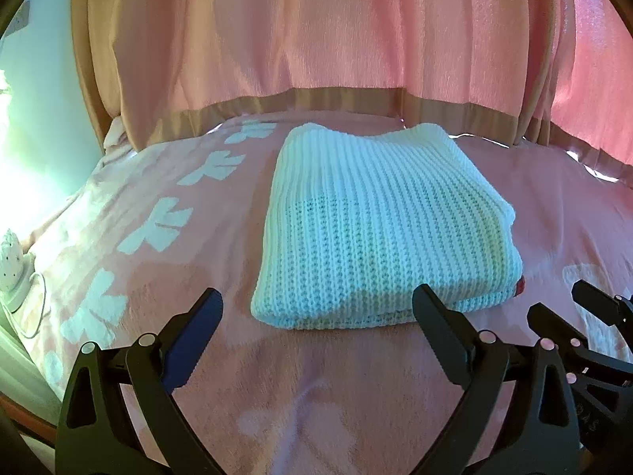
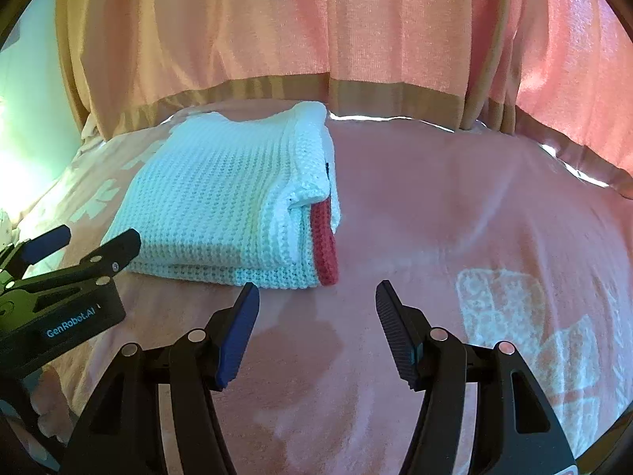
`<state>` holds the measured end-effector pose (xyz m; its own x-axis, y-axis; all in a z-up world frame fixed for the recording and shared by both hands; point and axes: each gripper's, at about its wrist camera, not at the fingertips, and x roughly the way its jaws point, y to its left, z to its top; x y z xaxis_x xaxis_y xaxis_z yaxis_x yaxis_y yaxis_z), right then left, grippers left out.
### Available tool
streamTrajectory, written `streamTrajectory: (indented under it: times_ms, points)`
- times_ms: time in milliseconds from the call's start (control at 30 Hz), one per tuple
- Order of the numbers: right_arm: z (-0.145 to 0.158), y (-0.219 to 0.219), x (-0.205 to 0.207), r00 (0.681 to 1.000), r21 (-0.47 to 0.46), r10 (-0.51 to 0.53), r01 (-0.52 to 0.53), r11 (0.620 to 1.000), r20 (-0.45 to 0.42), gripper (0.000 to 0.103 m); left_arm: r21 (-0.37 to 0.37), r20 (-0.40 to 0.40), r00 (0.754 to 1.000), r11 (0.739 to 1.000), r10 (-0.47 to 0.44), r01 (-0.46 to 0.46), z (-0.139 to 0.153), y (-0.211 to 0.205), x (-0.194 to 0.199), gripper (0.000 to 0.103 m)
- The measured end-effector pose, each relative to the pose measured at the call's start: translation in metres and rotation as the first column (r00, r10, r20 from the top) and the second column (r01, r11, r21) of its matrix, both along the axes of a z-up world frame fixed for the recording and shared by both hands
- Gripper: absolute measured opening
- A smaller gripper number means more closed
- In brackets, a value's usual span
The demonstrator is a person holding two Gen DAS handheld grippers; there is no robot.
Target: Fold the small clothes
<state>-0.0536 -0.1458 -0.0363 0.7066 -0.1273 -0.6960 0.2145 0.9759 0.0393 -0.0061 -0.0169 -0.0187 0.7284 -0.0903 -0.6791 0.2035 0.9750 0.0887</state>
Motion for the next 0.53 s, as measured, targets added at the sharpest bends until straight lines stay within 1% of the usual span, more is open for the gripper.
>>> streamTrajectory:
  times_ms: [333,533]
  points:
    - [-0.001,0.0048,0.0006,1.0,-0.001,0.009,-0.009,1.0,-0.001,0.061,0.009,-0.017,1.0,1.0,-0.002,0.002,-0.0044,-0.0028,0.0009,0.094]
    - [-0.001,0.0033,0.0025,1.0,0.0,0.012,-0.012,1.0,0.003,0.061,0.021,0.001,1.0,1.0,-0.014,0.014,-0.0034,-0.0074,-0.0017,0.094]
